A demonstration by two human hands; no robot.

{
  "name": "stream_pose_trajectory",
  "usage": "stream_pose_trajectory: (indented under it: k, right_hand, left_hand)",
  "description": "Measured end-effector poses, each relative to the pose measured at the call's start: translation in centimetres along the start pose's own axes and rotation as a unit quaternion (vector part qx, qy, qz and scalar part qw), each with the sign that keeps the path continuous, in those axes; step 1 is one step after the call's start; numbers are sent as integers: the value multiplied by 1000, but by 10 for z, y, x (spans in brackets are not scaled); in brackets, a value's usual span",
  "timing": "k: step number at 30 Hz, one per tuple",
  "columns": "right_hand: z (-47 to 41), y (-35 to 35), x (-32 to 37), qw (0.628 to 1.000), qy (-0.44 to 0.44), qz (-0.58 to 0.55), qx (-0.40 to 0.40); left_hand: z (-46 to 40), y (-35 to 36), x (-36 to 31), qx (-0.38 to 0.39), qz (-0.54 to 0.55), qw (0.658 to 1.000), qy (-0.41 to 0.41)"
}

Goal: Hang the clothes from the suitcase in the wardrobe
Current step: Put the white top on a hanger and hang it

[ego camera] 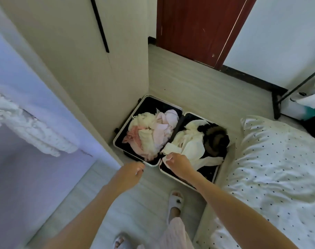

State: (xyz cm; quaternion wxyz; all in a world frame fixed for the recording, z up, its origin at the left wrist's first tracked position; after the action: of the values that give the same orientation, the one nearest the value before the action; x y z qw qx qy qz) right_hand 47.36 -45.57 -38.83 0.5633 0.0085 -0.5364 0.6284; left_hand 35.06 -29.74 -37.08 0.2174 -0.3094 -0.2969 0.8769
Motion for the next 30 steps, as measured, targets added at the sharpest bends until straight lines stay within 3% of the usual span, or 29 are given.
stream_pose_trajectory:
  k: [5, 10, 18, 26, 30]
  right_hand:
    - [-50, -38, -112, 998, 55, -15, 17]
    - [-113, -36, -203, 996, 81, 9, 41]
    - [-221, 53, -339, 987, 71, 104, 98]
    - [-286, 161, -428, 943, 54, 232, 231]
    - [-293, 182, -442, 920, 18, 345, 185]
  left_hand:
    - [-101, 41, -61, 31, 5, 999, -25]
    - [-195, 94, -71, 32, 10, 998, -47]
    - [-333, 206, -25, 62, -11, 994, -84]
    - [-427, 289, 20, 86, 8, 991, -98]
    - [-445, 302, 29, 100, -5, 989, -110]
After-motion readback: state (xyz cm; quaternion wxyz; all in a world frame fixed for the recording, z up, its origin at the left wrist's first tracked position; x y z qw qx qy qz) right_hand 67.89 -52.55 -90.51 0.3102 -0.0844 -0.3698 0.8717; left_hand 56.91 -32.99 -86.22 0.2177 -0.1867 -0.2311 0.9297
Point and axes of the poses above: each hand's wrist, its own z-axis away from the middle knuckle, its own y-axis out of the palm, x = y × z, the point moved 1 cm from there along -z, towards the middle knuckle, and after that the axes turned 15 degrees about -y, right-handed, at the moved point
